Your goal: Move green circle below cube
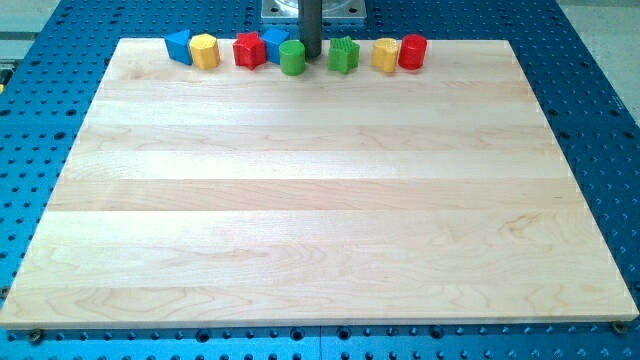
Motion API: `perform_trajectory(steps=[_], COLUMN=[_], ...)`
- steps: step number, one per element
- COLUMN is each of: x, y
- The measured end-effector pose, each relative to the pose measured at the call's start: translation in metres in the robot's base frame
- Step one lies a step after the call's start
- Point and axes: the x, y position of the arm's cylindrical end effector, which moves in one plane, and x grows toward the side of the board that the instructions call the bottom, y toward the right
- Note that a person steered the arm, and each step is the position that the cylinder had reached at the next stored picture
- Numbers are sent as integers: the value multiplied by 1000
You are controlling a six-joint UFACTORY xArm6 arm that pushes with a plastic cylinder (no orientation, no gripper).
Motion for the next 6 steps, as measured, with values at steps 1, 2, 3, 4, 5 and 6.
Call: perform_trajectory(steps=[1, 2, 3, 4, 5, 6], x=[-7, -7, 5, 25, 40, 20], y=[16, 14, -3, -14, -17, -4])
